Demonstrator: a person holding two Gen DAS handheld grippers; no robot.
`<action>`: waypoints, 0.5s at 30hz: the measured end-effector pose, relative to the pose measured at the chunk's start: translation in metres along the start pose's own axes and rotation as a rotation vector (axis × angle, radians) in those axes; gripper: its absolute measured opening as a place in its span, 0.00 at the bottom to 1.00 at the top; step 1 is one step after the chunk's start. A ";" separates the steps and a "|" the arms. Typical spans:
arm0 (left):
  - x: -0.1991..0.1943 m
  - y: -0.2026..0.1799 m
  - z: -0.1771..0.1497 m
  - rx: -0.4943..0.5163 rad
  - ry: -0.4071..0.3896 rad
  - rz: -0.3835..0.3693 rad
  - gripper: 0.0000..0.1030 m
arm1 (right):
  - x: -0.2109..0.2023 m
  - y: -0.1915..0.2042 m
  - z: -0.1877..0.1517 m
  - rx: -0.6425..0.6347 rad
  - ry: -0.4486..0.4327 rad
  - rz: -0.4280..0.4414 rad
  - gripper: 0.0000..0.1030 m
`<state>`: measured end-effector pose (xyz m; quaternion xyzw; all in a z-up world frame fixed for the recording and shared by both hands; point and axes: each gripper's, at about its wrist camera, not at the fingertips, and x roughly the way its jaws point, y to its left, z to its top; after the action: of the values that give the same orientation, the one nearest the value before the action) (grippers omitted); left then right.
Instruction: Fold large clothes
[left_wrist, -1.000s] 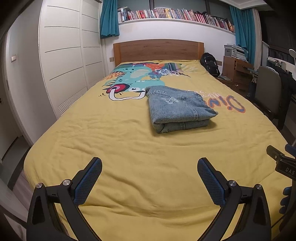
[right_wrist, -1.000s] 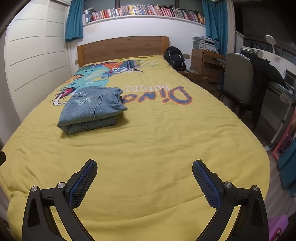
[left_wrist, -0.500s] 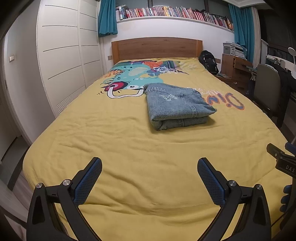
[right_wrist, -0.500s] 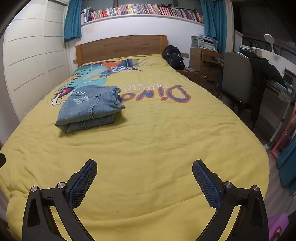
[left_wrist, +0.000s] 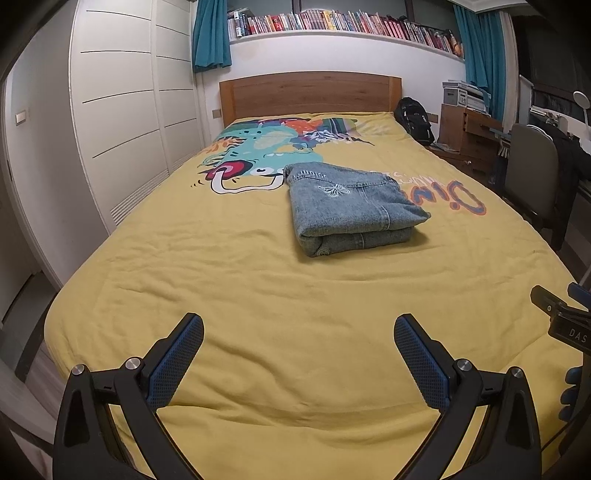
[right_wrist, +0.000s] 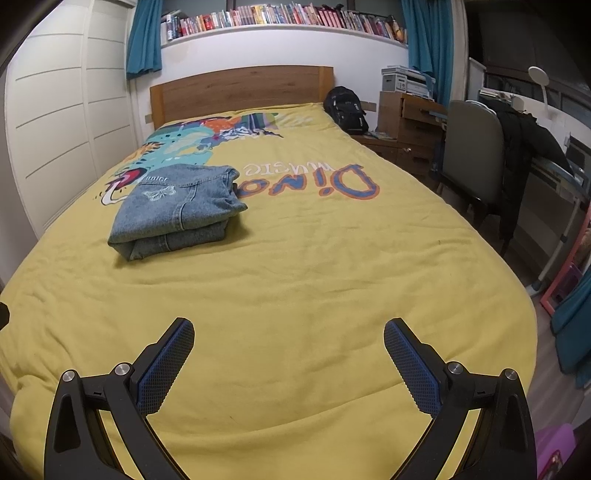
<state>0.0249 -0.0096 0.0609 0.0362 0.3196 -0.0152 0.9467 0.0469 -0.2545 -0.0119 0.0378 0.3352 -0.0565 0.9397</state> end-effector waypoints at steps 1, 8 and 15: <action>0.000 0.000 0.000 0.000 0.002 0.000 0.99 | 0.000 0.000 0.000 0.000 0.001 0.000 1.00; 0.000 -0.001 -0.001 -0.001 0.005 -0.001 0.99 | 0.000 0.000 -0.001 -0.002 0.002 0.000 1.00; 0.001 -0.001 -0.003 0.002 0.011 -0.001 0.99 | 0.001 0.000 -0.001 -0.002 0.005 -0.001 1.00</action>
<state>0.0243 -0.0103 0.0581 0.0369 0.3248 -0.0159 0.9449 0.0471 -0.2542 -0.0137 0.0367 0.3377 -0.0563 0.9388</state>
